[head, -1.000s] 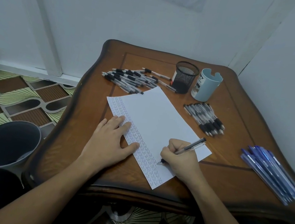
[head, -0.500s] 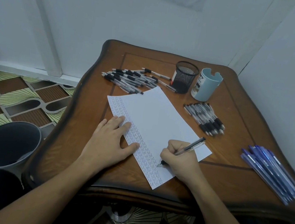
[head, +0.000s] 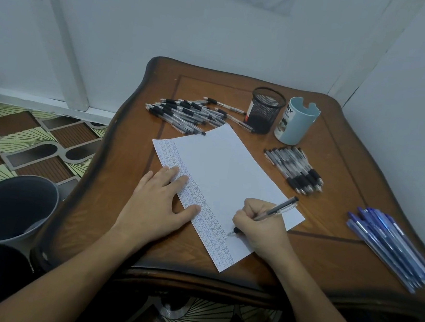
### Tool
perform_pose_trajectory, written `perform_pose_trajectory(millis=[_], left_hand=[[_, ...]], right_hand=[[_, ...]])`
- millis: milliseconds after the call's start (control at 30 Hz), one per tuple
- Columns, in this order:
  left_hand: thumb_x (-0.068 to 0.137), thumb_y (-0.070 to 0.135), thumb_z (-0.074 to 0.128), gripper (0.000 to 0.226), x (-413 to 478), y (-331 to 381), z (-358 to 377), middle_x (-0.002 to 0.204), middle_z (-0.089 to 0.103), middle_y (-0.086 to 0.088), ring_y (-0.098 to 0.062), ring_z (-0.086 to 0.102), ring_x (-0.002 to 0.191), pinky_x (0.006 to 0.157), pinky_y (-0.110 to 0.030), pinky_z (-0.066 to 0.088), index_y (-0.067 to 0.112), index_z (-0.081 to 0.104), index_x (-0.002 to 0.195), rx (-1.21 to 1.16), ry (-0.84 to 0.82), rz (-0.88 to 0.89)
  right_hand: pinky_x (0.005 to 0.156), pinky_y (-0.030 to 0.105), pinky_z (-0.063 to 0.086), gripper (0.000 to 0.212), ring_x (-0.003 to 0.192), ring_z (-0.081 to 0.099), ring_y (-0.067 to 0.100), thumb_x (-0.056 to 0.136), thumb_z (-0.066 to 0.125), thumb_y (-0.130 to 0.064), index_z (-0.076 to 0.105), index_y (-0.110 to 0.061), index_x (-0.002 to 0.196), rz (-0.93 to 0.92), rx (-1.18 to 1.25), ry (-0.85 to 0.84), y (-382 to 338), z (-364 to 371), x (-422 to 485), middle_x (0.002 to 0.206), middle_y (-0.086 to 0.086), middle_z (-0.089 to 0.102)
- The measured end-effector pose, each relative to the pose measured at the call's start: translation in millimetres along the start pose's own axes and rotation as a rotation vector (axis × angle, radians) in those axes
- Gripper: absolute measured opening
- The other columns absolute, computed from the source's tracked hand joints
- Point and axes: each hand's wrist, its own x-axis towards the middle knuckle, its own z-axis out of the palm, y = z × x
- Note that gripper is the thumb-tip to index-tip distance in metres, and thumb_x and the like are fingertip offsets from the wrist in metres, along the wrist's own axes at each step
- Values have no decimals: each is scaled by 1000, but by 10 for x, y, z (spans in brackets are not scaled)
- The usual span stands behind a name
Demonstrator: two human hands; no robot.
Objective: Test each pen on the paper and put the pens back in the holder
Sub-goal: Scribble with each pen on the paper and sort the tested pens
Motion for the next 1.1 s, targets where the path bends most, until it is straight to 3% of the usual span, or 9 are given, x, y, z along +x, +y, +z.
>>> perform_pose_trajectory(millis=[267, 367, 433, 500, 600, 733, 867, 1033, 1100], left_hand=[[74, 79, 22, 89, 2, 1, 9, 156, 30, 3, -13, 21, 145, 118, -36, 5, 28, 41, 144, -12, 14, 8], [73, 79, 21, 90, -4, -1, 8, 156, 29, 3, -13, 20, 145, 118, -35, 4, 28, 40, 145, -9, 13, 9], [73, 79, 20, 90, -5, -1, 4, 156, 29, 3, -13, 20, 145, 118, -35, 4, 28, 40, 145, -12, 13, 9], [73, 79, 20, 91, -3, 6, 0, 156, 29, 2, -13, 20, 145, 118, -36, 4, 28, 40, 145, -24, 15, 8], [72, 80, 18, 91, -1, 9, -4, 157, 27, 4, -12, 18, 145, 118, -35, 3, 29, 38, 145, -7, 6, 5], [73, 79, 19, 90, 1, 3, -3, 157, 27, 4, -12, 19, 145, 118, -35, 3, 29, 39, 145, -4, 11, 6], [73, 80, 19, 91, 0, 4, -1, 156, 27, 4, -12, 19, 145, 117, -34, 3, 29, 39, 145, 0, 5, 5], [71, 81, 17, 93, 0, 10, -8, 157, 26, 4, -11, 18, 145, 117, -35, 2, 30, 38, 146, -8, 2, 5], [71, 81, 17, 93, -2, 10, -9, 157, 26, 5, -11, 18, 145, 117, -34, 1, 29, 38, 146, -16, 4, 6]], right_hand=[[49, 21, 33, 37, 52, 39, 11, 78, 60, -3, 31, -4, 55, -8, -17, 29, 18, -8, 7, 57, 7, 31], [54, 23, 39, 35, 52, 46, 12, 87, 56, 7, 45, -3, 56, 26, 158, 139, -5, -45, 73, 54, 7, 46], [57, 25, 41, 39, 54, 47, 14, 96, 54, -4, 51, -6, 58, 52, 325, 162, -39, -79, 107, 57, 7, 52], [52, 26, 39, 48, 48, 43, 16, 103, 47, -34, 53, -12, 60, 89, 440, 161, -83, -103, 112, 50, 6, 48], [41, 24, 28, 45, 37, 32, 14, 97, 30, -57, 51, -17, 92, 163, 495, 189, -158, -101, 109, 41, 1, 39], [38, 24, 23, 29, 35, 29, 14, 108, 29, -36, 46, -15, 100, 195, 458, 200, -192, -107, 133, 42, 3, 37], [42, 25, 24, 20, 40, 32, 15, 106, 39, -35, 49, -19, 100, 208, 513, 141, -236, -161, 148, 47, 4, 41], [57, 32, 42, 19, 63, 47, 18, 102, 43, -11, 57, -15, 113, 395, 481, 40, -274, -269, 310, 78, 10, 52], [59, 31, 47, 24, 68, 51, 18, 98, 46, -5, 60, -16, 113, 378, 286, 64, -308, -421, 434, 91, 12, 54]])
